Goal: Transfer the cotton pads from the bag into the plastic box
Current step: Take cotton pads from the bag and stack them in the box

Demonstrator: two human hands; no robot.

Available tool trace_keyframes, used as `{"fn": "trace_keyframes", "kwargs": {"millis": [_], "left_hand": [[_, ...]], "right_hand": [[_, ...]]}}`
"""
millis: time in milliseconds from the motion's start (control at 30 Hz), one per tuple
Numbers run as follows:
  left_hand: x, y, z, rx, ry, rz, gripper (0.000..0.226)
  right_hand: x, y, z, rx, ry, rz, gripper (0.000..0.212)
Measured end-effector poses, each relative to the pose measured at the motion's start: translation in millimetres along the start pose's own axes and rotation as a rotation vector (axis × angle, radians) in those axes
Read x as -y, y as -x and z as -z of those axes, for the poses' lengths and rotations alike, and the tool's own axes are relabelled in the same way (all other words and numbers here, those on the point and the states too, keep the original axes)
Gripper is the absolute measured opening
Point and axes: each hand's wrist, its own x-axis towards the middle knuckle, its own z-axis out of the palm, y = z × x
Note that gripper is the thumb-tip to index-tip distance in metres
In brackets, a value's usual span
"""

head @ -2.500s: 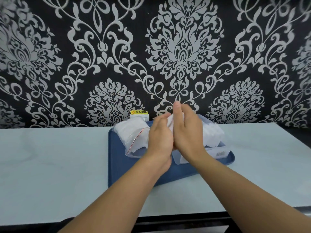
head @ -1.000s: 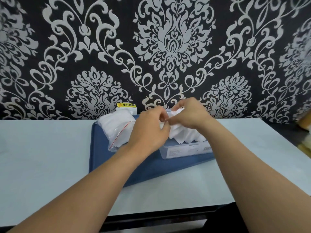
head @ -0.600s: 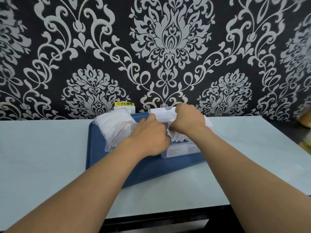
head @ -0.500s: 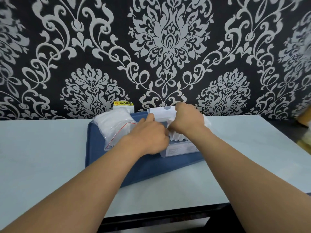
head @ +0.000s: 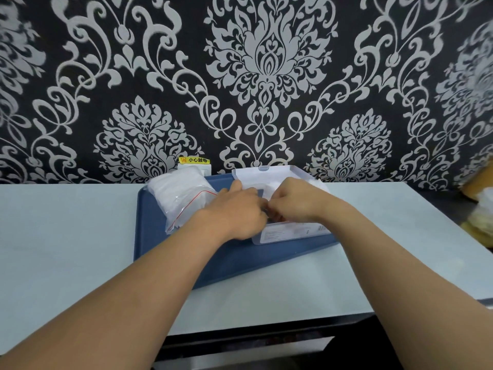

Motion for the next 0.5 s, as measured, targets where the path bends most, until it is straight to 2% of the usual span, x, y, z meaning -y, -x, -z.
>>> {"fn": "trace_keyframes", "kwargs": {"millis": [167,267,333,433,500], "left_hand": [[1,1,0,0.010,0.000,-0.006,0.043],[-3,10,6,-0.058,-0.002,0.013,0.026],[-4,20,19,-0.208,0.037,0.019,0.014],[15,49,48,-0.546,0.167,-0.032,0.023],[44,69,62,-0.808,0.401,-0.016,0.028]], "right_hand": [[-8,-5,-5,-0.033,0.116,0.013,0.028],[3,4,-2,-0.107,0.137,0.102,0.025],[17,13,0,-0.231,0.087,0.183,0.021],[47,31,0,-0.446,-0.084,0.335,0.021],[67,43,-6,-0.353,-0.281,0.393,0.024]]}}
